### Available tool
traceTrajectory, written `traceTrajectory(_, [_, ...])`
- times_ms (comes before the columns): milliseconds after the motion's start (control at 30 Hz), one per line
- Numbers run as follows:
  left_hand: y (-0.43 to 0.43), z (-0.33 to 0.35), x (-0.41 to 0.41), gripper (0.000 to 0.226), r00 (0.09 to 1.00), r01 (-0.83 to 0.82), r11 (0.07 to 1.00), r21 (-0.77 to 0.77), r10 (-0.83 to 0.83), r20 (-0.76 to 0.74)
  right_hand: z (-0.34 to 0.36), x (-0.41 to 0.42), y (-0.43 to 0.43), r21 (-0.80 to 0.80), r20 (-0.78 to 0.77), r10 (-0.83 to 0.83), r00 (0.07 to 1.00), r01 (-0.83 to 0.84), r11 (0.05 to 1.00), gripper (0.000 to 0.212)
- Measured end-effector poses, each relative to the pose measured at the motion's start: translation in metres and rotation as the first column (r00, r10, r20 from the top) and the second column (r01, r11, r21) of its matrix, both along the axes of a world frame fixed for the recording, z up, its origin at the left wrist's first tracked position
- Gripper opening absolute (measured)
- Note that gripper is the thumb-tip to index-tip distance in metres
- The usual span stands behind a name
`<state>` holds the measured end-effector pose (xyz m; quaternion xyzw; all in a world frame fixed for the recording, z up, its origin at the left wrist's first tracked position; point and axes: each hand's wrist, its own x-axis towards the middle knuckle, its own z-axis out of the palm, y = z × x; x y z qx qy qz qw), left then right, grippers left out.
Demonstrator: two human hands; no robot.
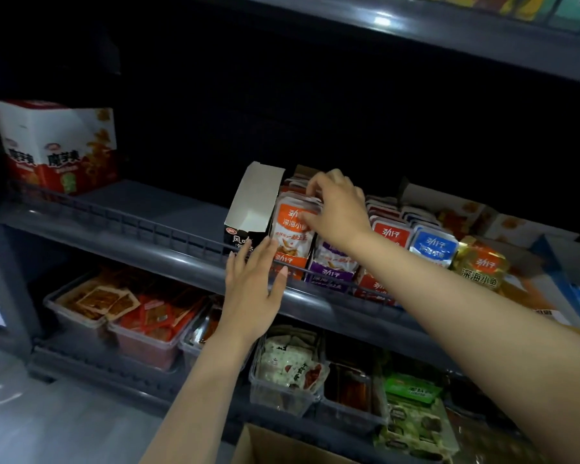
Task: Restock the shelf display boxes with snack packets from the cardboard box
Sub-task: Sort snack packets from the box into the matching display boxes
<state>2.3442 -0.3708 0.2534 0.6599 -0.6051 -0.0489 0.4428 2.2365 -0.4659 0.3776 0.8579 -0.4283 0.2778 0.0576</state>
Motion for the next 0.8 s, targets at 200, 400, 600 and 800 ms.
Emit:
traceTrajectory(200, [0.019, -0.001, -0.018, 0.043, 0.997, -0.048, 0.986, -0.159, 0.038, -0.064, 0.002, -0.042, 0.038, -0.018, 0.187, 0.16, 0.969, -0.159, 0.987, 0.029])
traceTrajectory(400, [0.055, -0.034, -0.062, 0.03, 0.981, 0.191, 0.973, -0.126, -0.187, 0.045, -0.073, -0.139, 0.124, 0.01, 0.409, 0.134, 0.903, -0.151, 0.988, 0.021])
traceTrajectory(600, [0.089, -0.12, -0.082, 0.046, 0.929, 0.23, 0.929, 0.289, -0.298, 0.218, -0.22, -0.201, 0.186, 0.487, 0.221, -0.001, 0.975, -0.11, 0.867, 0.024])
traceTrajectory(800, [0.135, -0.199, -0.064, 0.089, 0.948, -0.027, 0.71, 0.703, -0.204, 0.243, -0.35, -0.207, 0.199, 0.918, 0.071, -0.111, 0.991, -0.021, 0.397, 0.043])
